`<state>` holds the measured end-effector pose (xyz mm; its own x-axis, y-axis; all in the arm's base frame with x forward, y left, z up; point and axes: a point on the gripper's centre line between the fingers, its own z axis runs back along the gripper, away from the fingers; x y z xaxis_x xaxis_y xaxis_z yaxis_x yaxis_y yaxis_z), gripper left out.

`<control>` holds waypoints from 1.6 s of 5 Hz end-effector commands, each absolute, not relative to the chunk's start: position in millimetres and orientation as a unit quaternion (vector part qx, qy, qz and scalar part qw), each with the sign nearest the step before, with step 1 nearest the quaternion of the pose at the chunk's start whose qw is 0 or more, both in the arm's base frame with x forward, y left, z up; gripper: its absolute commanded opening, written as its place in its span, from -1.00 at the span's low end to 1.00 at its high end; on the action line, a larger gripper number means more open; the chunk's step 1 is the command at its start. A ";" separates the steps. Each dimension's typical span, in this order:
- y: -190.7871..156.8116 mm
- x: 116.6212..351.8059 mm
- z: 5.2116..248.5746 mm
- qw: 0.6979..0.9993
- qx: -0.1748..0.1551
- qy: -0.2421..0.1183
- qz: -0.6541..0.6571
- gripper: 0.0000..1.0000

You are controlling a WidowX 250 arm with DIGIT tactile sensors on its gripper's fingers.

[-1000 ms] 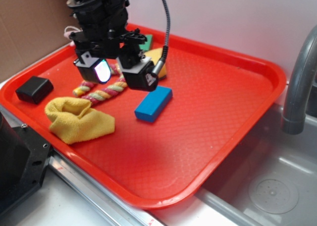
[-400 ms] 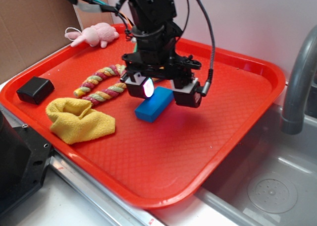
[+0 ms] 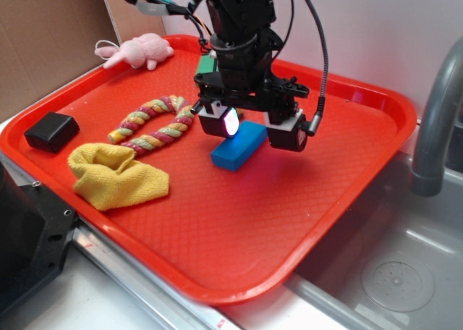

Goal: Grab the blue block.

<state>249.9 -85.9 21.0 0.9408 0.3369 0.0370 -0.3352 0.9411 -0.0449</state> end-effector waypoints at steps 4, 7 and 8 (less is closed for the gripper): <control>-62.8 219.2 72.6 0.990 -0.049 -0.056 0.118 1.00; -69.1 262.7 26.0 0.999 0.011 -0.044 0.002 1.00; -68.6 262.2 17.2 1.000 0.006 -0.031 0.001 -1.00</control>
